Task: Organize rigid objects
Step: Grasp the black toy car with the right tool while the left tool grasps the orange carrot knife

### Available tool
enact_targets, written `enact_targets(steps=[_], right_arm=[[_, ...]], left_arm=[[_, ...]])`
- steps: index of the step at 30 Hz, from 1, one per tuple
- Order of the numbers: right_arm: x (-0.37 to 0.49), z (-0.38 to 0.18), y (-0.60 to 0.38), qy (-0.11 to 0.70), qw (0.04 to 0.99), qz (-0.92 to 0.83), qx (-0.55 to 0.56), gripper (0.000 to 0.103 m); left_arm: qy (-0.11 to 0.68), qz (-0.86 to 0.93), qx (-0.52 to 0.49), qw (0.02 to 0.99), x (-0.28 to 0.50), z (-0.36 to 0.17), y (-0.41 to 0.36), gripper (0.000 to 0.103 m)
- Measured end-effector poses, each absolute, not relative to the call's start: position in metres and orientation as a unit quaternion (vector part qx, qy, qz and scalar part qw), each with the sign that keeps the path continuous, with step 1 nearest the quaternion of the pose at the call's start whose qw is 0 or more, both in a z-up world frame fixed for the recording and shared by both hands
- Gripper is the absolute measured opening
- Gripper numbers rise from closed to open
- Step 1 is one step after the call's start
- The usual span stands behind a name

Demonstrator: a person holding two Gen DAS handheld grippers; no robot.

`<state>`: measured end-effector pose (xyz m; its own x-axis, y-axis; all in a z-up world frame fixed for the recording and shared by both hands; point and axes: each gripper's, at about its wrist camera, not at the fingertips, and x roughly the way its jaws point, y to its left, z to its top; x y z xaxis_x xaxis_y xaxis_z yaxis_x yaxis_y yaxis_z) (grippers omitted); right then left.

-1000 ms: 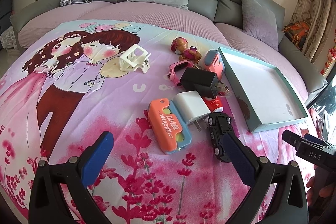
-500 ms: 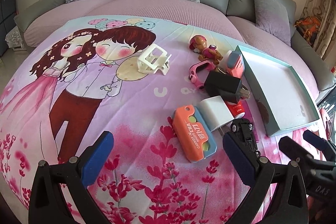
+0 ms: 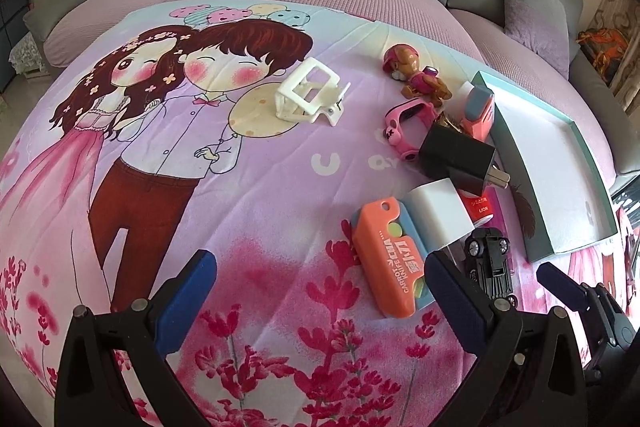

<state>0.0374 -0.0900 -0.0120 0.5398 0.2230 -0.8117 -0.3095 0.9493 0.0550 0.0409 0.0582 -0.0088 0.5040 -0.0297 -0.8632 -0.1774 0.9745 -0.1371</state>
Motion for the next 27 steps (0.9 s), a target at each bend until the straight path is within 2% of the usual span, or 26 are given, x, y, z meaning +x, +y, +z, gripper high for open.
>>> enact_targets(steps=[7, 17, 20, 23, 26, 27], right_arm=[[0.039, -0.015, -0.088, 0.454, 0.876, 0.155, -0.051, 0.080], [0.039, -0.015, -0.087, 0.451, 0.877, 0.158, -0.055, 0.079], [0.039, -0.015, -0.087, 0.450, 0.877, 0.158, -0.055, 0.073], [0.040, -0.014, -0.086, 0.447, 0.879, 0.157, -0.056, 0.072], [0.041, -0.015, -0.084, 0.445, 0.880, 0.156, -0.059, 0.058], [0.042, -0.015, -0.083, 0.446, 0.879, 0.155, -0.062, 0.057]], left_arm=[[0.518, 0.035, -0.069, 0.852, 0.059, -0.020, 0.041, 0.103], [0.534, 0.045, -0.073, 0.841, 0.057, -0.026, 0.056, 0.103], [0.532, 0.066, -0.080, 0.840, 0.052, -0.025, 0.073, 0.103], [0.528, 0.081, -0.084, 0.841, 0.052, -0.022, 0.085, 0.103], [0.524, 0.084, -0.069, 0.845, 0.055, -0.020, 0.082, 0.103], [0.523, 0.083, -0.063, 0.846, 0.057, -0.019, 0.079, 0.103]])
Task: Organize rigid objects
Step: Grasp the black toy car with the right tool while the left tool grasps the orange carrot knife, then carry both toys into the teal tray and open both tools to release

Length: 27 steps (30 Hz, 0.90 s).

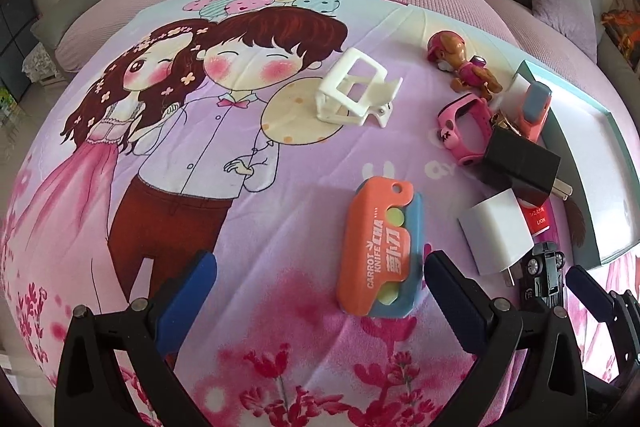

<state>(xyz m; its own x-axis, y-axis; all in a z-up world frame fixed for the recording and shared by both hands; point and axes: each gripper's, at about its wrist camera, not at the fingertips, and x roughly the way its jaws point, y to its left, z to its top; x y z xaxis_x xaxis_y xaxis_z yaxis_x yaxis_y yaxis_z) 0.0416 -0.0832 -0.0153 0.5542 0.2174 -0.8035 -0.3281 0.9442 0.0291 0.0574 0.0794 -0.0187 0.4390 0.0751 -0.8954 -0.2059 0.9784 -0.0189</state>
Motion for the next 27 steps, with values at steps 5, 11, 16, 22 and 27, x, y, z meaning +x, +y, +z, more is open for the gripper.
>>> enact_targets(steps=[5, 11, 16, 22, 27], right_arm=[[0.041, -0.017, -0.081, 0.446, 0.879, 0.153, -0.070, 0.047], [0.042, -0.016, -0.087, 0.448, 0.879, 0.152, -0.054, 0.036], [0.040, -0.013, -0.093, 0.445, 0.881, 0.154, -0.039, 0.036], [0.037, 0.001, -0.107, 0.427, 0.891, 0.155, -0.008, 0.036], [0.032, 0.028, -0.123, 0.394, 0.907, 0.150, 0.017, 0.036]], left_arm=[[0.522, 0.067, -0.046, 0.849, 0.068, -0.021, 0.059, 0.101], [0.518, 0.054, -0.028, 0.853, 0.063, -0.023, 0.049, 0.062], [0.515, 0.040, -0.025, 0.856, 0.060, -0.019, 0.042, 0.043], [0.514, 0.039, -0.037, 0.856, 0.057, -0.012, 0.043, 0.043], [0.491, 0.037, -0.043, 0.870, 0.053, 0.015, 0.039, 0.043]])
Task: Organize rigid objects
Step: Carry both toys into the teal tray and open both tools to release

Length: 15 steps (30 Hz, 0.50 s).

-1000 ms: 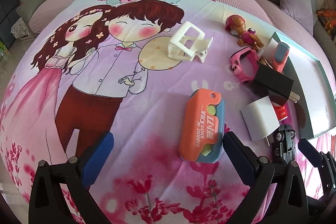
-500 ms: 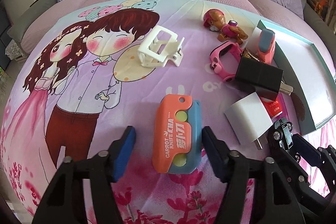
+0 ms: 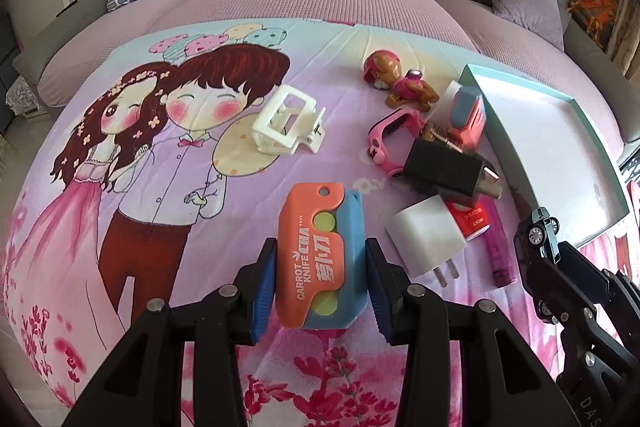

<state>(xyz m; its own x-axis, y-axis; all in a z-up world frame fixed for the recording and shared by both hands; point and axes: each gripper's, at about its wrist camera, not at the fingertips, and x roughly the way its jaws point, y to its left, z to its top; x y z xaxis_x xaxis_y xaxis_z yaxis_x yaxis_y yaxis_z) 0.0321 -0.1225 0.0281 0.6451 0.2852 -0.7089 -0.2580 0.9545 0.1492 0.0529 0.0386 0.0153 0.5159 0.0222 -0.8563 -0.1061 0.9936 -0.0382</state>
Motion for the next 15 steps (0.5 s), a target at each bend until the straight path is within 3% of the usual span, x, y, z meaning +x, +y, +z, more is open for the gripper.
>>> enact_targets(steps=[8, 15], right_arm=[[0.055, 0.068, -0.163, 0.354, 0.928, 0.102, 0.051, 0.036], [0.084, 0.077, -0.211, 0.340, 0.936, 0.046, 0.084, 0.036]], left_arm=[[0.438, 0.001, -0.041, 0.898, 0.071, 0.068, 0.002, 0.043], [0.417, -0.038, -0.030, 0.908, 0.096, 0.084, -0.045, 0.044]])
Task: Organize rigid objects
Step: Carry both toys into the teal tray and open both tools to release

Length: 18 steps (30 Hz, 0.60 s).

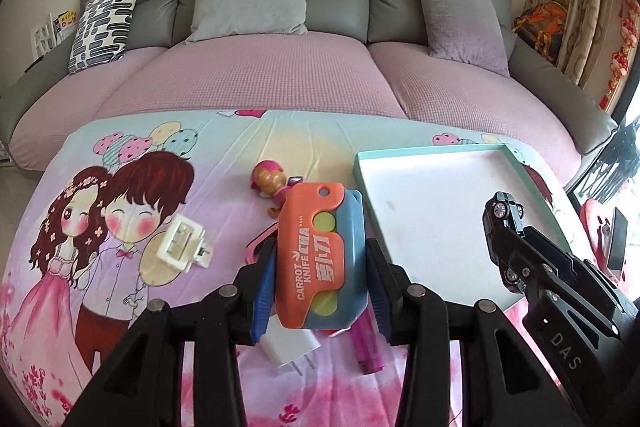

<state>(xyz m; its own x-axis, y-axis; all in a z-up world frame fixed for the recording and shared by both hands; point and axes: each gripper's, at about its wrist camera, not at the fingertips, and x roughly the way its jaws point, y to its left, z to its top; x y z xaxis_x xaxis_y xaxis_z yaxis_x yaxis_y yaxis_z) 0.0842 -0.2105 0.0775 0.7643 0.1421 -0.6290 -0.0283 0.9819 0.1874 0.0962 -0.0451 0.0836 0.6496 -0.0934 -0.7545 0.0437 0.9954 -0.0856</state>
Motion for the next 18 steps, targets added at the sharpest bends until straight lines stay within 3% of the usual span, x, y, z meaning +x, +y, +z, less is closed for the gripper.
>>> enact_targets(steps=[18], right_arm=[[0.110, 0.046, -0.313, 0.353, 0.925, -0.085, 0.115, 0.036]], left_arm=[[0.420, -0.103, 0.009, 0.902, 0.157, 0.061, -0.156, 0.044]])
